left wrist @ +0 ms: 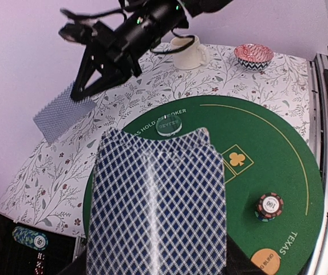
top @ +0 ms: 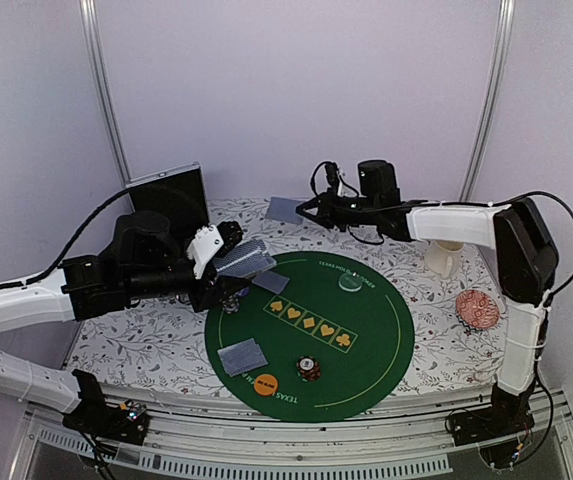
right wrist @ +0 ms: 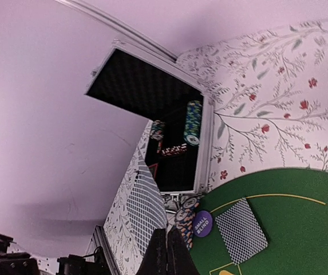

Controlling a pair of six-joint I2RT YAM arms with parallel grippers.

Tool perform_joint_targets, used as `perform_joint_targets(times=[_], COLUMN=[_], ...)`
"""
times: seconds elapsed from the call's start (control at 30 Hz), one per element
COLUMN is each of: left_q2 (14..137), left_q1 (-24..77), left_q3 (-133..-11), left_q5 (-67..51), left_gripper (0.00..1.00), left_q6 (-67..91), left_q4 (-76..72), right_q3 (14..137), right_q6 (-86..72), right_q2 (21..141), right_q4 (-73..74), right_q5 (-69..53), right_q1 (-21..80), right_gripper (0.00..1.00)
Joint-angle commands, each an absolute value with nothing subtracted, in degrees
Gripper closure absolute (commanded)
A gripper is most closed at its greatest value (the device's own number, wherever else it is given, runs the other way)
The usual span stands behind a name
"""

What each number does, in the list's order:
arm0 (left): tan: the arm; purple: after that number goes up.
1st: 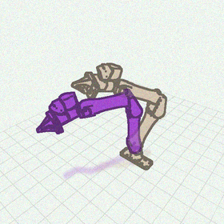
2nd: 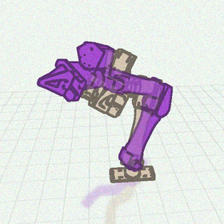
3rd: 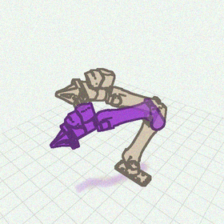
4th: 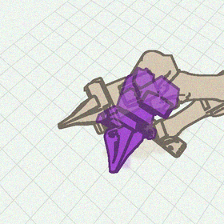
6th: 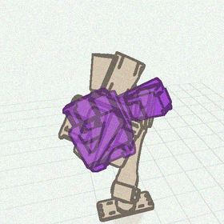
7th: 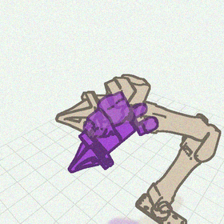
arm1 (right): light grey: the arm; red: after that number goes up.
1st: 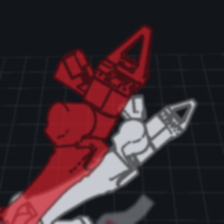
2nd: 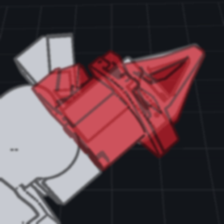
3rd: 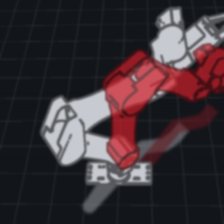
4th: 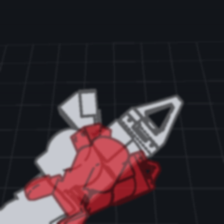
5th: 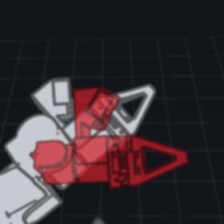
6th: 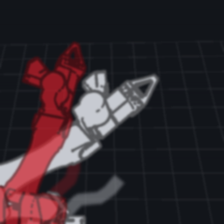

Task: Distribute texas hold em gaming equipment
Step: Distribute the poker card in the small blind area.

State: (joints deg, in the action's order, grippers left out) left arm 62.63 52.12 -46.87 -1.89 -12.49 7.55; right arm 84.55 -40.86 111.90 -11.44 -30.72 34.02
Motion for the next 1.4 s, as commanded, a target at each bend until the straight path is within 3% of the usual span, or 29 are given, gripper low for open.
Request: perform_joint_targets(times=[0.0, 0.37, 0.7, 0.93, 1.07, 1.23, 1.37], left_q2=[61.85, 61.79, 61.79, 61.70, 61.74, 61.70, 61.81], left_q1=[52.61, 52.57, 52.60, 52.59, 52.60, 52.57, 52.56], left_q3=[-46.85, -46.85, -46.85, -46.76, -46.76, -46.68, -46.67], left_q5=[-1.18, -1.28, -1.33, -1.47, -1.49, -1.42, -1.40], left_gripper=[0.50, 0.50, 0.50, 0.49, 0.49, 0.49, 0.49], left_q6=[-13.21, -13.30, -13.28, -13.31, -13.28, -13.38, -13.43], left_q4=[5.70, 5.70, 5.79, 5.80, 5.75, 5.78, 5.74], right_q3=[87.99, 90.77, 88.02, 84.67, 83.01, 78.99, 78.76], right_q6=[-55.81, -65.84, -67.89, -68.83, -67.84, -65.53, -52.94], right_q2=[122.54, 135.92, 136.70, 132.52, 129.98, 124.03, 115.76], right_q4=[-18.81, -20.83, -22.87, -24.52, -24.54, -24.17, -16.48], right_q5=[-27.76, -24.45, -25.10, -23.49, -23.29, -22.63, -19.44], right_q1=[34.60, 37.13, 39.03, 39.03, 39.02, 39.10, 39.73], right_gripper=[0.99, 0.98, 0.98, 0.85, 0.60, 0.37, 0.01])
